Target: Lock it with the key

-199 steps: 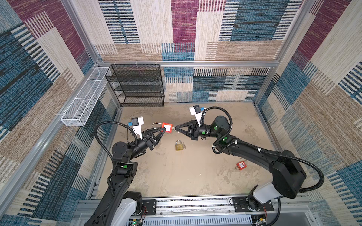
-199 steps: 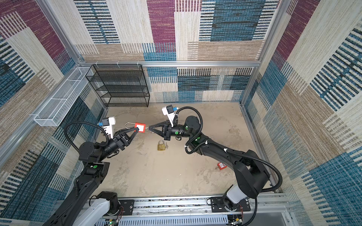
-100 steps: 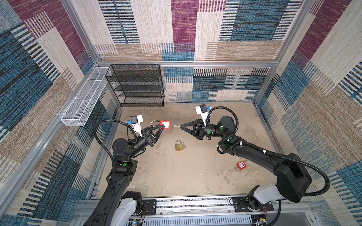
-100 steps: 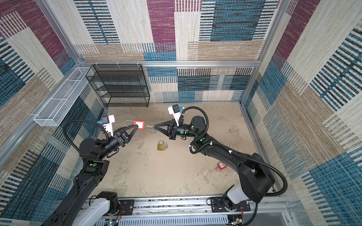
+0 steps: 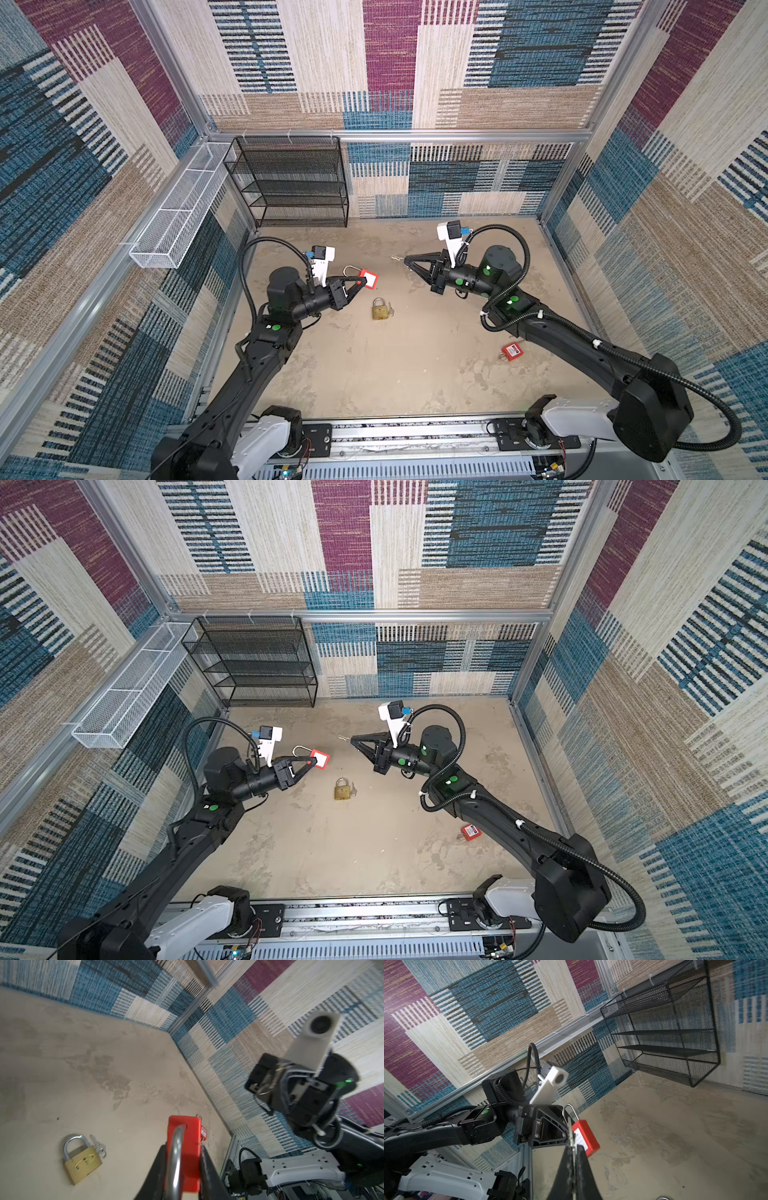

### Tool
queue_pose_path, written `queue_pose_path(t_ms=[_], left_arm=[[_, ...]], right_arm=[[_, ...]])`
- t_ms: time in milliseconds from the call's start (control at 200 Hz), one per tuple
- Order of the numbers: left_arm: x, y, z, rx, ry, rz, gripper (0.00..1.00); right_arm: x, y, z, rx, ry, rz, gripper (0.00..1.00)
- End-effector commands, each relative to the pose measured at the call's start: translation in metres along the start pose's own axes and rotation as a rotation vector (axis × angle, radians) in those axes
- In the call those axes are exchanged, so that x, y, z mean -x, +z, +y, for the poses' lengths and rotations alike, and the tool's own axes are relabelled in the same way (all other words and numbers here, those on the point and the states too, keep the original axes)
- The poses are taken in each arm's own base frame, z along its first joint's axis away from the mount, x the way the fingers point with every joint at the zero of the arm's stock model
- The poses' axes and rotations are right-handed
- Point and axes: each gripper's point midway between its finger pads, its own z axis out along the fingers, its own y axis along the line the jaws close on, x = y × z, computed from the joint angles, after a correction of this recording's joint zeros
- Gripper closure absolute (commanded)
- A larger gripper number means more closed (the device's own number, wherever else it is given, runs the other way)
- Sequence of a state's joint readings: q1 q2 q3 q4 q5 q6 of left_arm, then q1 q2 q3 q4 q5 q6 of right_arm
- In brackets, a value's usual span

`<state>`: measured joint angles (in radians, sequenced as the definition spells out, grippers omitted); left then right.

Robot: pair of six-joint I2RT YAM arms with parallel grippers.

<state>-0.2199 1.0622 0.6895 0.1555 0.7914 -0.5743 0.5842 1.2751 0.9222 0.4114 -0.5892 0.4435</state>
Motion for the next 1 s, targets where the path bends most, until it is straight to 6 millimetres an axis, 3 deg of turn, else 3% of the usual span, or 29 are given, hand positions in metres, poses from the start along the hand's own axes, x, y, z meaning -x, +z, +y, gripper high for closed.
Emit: queue_pose_path(t_ms=[0, 311, 486, 761, 997], left_arm=[[-0.027, 0.015, 0.006, -0.038, 0.084, 0.114, 1.0], [-0.047, 0.05, 0.038, -0.035, 0.125, 0.35, 1.0], [-0.061, 0.073, 0.041, -0.045, 0.23, 0.432, 1.0], [-0.1, 0.103, 0.053, -0.021, 0.32, 0.72, 1.0], [-0.11, 0.118, 0.063, -0.031, 0.402, 0.824, 1.0]], right_arm=[[-0.003, -0.007, -0.017, -0.105, -0.044, -0.001, 1.0], [-0.011, -0.018, -0.034, -0.211, -0.066, 0.019, 1.0], [-0.016, -0.028, -0.042, -0.267, -0.086, 0.012, 1.0], [-0.023, -0.048, -0.044, -0.312, -0.089, -0.004, 1.0], [-0.029, -0.072, -0.051, -0.385, -0.095, -0.047, 1.0]])
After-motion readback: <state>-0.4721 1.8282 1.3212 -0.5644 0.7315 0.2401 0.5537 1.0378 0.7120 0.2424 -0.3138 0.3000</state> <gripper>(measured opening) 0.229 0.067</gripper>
